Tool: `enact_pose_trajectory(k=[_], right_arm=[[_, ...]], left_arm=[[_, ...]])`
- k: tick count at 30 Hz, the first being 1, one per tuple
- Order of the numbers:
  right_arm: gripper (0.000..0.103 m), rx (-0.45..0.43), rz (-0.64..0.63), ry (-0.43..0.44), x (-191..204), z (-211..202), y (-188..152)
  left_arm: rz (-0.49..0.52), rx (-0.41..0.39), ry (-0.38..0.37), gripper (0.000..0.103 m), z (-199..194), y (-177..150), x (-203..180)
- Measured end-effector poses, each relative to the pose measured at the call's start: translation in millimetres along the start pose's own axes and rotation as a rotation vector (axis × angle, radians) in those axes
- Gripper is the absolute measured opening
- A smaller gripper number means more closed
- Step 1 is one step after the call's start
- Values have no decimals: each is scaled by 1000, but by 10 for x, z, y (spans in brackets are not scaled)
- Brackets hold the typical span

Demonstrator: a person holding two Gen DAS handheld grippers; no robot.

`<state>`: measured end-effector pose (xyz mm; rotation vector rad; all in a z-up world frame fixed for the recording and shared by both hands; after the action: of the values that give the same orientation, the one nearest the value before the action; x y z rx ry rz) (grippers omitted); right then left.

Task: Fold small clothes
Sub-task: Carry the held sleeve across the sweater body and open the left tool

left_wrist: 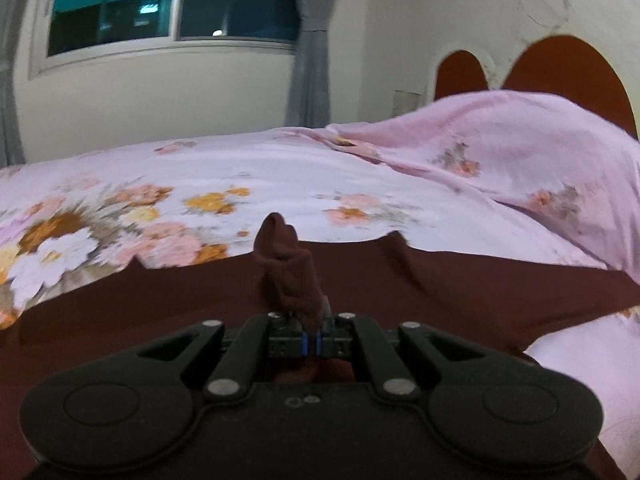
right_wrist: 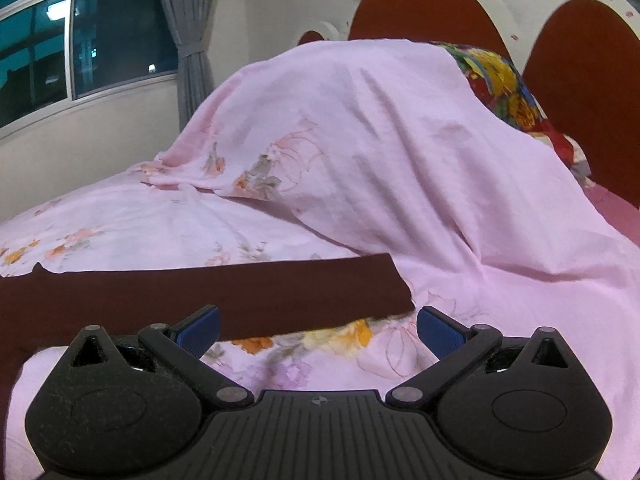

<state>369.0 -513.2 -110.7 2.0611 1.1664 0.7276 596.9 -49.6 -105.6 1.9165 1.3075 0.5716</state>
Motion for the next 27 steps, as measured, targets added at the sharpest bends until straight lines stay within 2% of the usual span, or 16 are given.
enact_pose_trajectory(k=[3, 8, 17, 20, 23, 24, 25, 26, 27], right_arm=[[103, 2, 16, -6, -65, 3, -41], [103, 10, 41, -11, -185, 32, -78], [103, 21, 63, -13, -360, 82, -144], [103, 24, 67, -12, -388, 94, -173], [103, 27, 76, -12, -412, 102, -198], [103, 30, 78, -11, -421, 107, -204], [103, 30, 78, -11, -429, 110, -206], [103, 29, 79, -11, -428, 109, -209], [103, 30, 80, -10, -429, 108, -208]], left_arm=[[15, 13, -28, 2, 40, 43, -115], [53, 29, -29, 2, 177, 95, -294], [148, 143, 29, 3, 533, -51, -579], [156, 165, 35, 6, 607, -108, -635], [136, 163, 28, 21, 635, -107, -664], [135, 165, 22, 32, 643, -101, -687], [145, 166, 18, 52, 654, -99, -725], [157, 167, 15, 57, 666, -102, -769], [166, 166, 5, 58, 676, -102, -812]])
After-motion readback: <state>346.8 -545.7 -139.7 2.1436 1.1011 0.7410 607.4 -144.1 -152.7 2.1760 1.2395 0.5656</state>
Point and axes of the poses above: each gripper's, at about its wrist camera, not at the fingertips, and z roughly the way its jaws point, x to its left, y to its top, the point moved 1 cm from there along z, roughly the way its jaws point, and after that the axes turned 10 degrees about x, right-handed, at the moved point
